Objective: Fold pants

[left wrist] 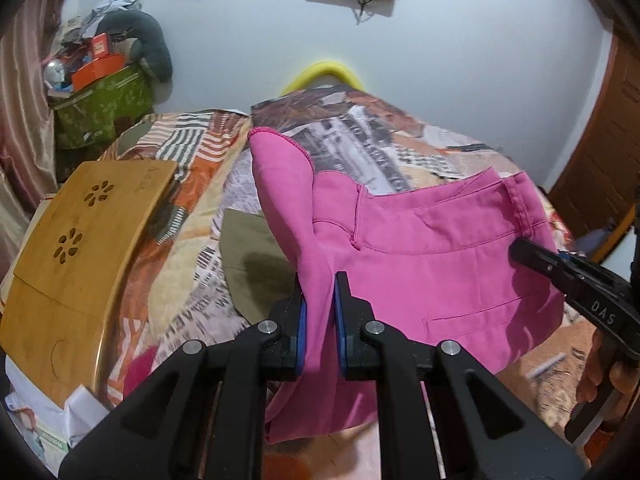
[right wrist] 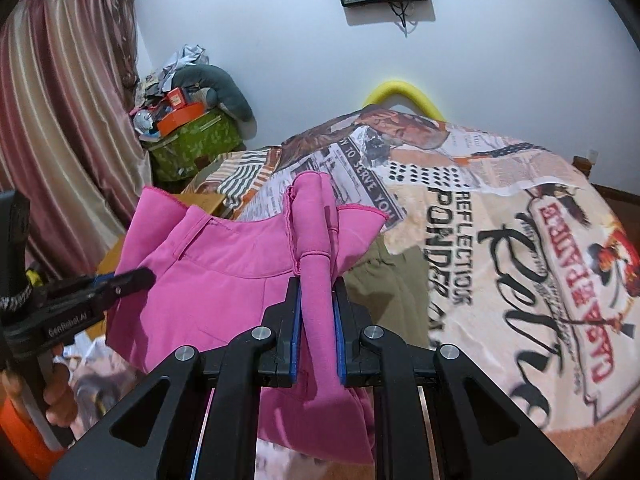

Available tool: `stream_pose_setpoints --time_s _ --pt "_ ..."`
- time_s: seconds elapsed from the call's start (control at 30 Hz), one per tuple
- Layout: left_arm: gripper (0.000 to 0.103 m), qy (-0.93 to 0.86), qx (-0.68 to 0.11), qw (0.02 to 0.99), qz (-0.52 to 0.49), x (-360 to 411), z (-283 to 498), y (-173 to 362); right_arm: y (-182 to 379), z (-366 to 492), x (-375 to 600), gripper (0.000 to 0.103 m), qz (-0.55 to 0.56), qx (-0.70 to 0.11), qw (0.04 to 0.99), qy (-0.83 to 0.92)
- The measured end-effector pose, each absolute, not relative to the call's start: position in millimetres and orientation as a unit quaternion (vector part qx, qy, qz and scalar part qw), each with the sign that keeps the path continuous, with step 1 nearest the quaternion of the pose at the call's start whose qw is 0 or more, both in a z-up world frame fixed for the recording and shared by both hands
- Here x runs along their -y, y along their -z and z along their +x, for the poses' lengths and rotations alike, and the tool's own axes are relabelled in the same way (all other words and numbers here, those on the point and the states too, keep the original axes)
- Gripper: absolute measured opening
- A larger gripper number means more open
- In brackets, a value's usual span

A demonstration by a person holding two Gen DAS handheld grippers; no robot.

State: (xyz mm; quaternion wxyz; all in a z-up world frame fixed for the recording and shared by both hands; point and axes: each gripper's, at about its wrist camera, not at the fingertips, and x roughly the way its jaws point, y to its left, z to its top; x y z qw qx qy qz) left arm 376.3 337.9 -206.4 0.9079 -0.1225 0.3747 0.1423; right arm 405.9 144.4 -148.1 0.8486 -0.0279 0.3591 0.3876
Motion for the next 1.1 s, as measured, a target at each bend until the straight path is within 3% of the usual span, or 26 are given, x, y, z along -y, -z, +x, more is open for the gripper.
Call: stream_pose_setpoints --time_s 0.43,0.73,0.87,1.1 --pt "0.015 -0.162 -0.456 0.868 -0.111 -362.2 421.9 293.3 207.4 437.5 -165.0 0.014 -0.065 -0.387 0.842 -0.37" --pt "0.017 -0.206 -0.479 0.85 -0.077 -373.3 391.0 299.0 201.1 427.6 -139.2 0.017 -0.113 -0.386 0.848 -0.346" --pt "0.017 -0.209 -0.49 0.843 -0.071 -374.2 371.1 295.5 197.6 421.6 -120.3 0.023 -0.111 -0.402 0.845 -0.335" --pt "0.017 -0.19 -0.459 0.866 -0.058 -347.3 339.6 238.1 163.4 401.9 -99.5 0.023 -0.095 -0.4 0.846 -0.341"
